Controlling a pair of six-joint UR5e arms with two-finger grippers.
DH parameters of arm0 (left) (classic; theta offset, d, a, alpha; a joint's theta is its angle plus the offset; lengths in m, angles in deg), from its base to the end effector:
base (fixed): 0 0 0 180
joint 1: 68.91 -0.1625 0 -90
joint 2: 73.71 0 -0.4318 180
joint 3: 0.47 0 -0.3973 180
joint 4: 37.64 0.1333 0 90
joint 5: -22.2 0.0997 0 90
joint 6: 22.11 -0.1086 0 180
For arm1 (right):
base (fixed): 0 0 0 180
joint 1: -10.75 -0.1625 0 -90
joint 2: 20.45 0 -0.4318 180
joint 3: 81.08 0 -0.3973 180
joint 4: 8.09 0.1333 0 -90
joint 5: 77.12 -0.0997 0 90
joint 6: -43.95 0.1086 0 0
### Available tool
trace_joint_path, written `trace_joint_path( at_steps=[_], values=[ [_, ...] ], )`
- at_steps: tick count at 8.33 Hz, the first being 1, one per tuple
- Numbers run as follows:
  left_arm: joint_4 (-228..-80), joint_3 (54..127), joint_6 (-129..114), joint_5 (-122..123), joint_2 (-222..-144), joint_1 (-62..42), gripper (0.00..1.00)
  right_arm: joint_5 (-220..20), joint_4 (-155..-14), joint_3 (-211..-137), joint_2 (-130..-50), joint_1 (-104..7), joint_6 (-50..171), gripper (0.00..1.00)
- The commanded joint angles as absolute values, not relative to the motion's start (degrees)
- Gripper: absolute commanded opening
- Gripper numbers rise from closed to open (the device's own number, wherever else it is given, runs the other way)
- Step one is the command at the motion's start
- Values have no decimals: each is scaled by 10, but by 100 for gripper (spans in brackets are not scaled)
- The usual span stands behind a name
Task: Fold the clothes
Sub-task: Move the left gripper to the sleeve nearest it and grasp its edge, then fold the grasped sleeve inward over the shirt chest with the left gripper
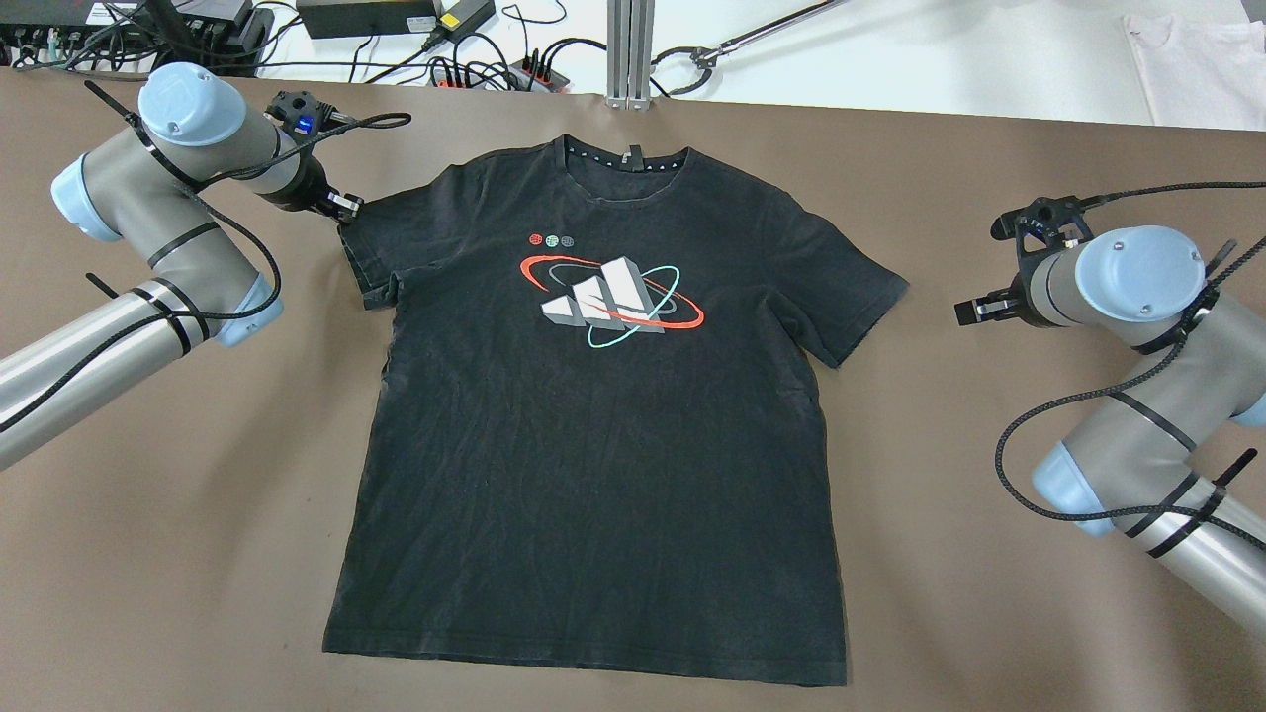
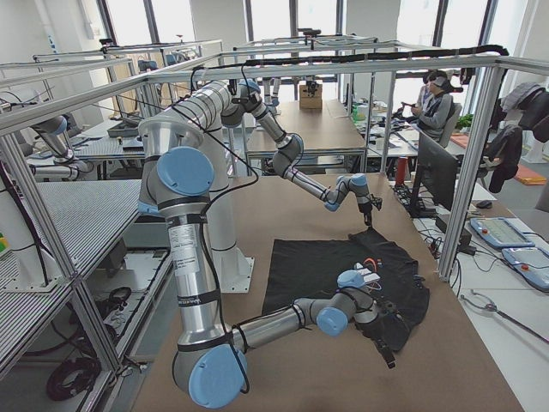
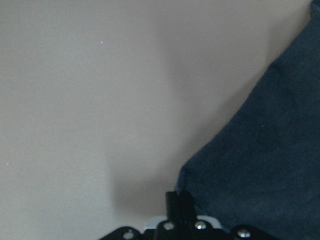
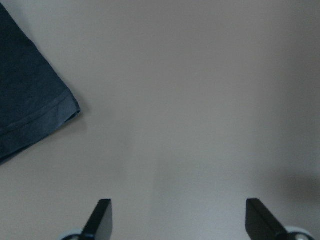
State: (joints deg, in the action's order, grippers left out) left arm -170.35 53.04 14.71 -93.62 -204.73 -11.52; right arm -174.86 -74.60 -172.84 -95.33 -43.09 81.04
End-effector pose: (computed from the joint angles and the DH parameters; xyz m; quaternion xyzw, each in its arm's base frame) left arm 0.3689 -0.7362 0.4501 0.2044 0.3907 0.0567 0.8957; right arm -0.2809 -0.5855 0.4814 0.2385 -0.2562 -0.0157 0.9366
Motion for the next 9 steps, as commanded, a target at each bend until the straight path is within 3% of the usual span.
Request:
trace_joint_path(
  at_steps=[1,3,9],
  values=[
    [-1703,573,183,-939,-2049,-112,0,-1749,-745,-1728,-953,-430,811,94],
    [-1698,605,277,-937,-2066,-119,0,-1749,-745,-1729,-953,-430,811,94],
    [-1656,599,457,-813,-2166,-241,0,-1749,-744,-1730,-955,-423,825,94]
  ],
)
